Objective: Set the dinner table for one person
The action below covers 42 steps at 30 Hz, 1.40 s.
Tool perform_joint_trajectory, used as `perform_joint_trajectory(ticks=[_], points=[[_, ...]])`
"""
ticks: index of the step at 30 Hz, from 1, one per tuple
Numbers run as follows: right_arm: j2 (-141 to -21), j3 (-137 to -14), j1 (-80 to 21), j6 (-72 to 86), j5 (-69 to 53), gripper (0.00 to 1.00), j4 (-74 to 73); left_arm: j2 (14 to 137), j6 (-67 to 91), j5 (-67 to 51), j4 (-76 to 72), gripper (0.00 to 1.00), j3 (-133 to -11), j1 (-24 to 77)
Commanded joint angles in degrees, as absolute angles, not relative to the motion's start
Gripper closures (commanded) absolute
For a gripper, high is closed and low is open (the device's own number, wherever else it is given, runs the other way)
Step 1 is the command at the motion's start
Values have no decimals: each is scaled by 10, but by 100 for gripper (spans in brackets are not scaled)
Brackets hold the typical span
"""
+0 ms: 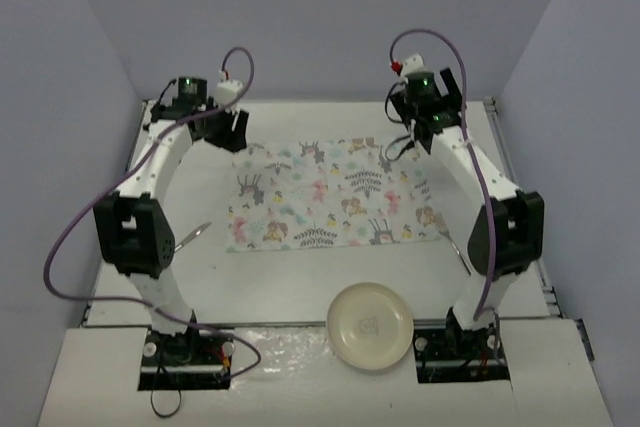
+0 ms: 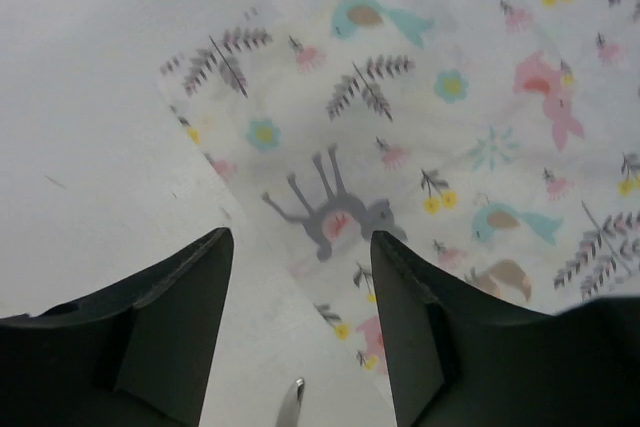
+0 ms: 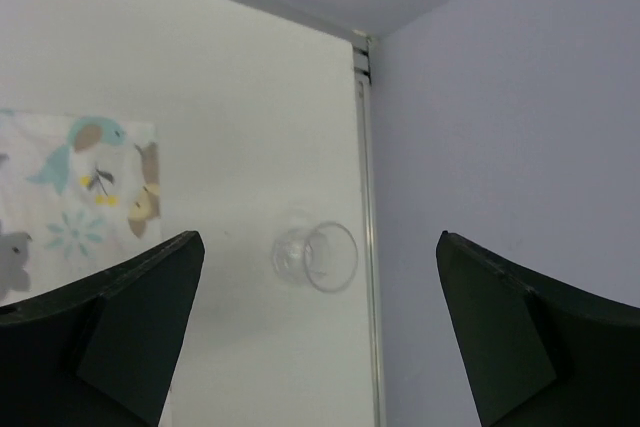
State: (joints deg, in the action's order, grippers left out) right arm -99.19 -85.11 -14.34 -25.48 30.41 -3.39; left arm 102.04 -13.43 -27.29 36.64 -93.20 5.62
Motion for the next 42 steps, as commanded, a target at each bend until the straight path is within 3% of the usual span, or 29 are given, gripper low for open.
perform_joint_trajectory(ticks=[1,8,12,21,29,34,42], points=[[-877,-720,-135,-268,278,0,-105,963,-197,-312,363,63,-796,70],[-723,-612,-153,-237,-9,0,-215,950,-217,-274,328,91,-694,84],[-692,-593,-160,-244,-146,0,-251,971,-207,-255,293,99,-672,83],[-763,-579,-200,-281,-148,5,-297,1028,-193,-230,286,100,-691,82],[-895,-614,-249,-335,-155,14,-372,1040,-194,-232,287,89,-691,82],[-950,-610,-330,-338,-91,21,-407,1055,-196,-202,290,100,-690,80],[-911,-583,-362,-337,-68,17,-401,1048,-205,-188,293,100,-670,63]])
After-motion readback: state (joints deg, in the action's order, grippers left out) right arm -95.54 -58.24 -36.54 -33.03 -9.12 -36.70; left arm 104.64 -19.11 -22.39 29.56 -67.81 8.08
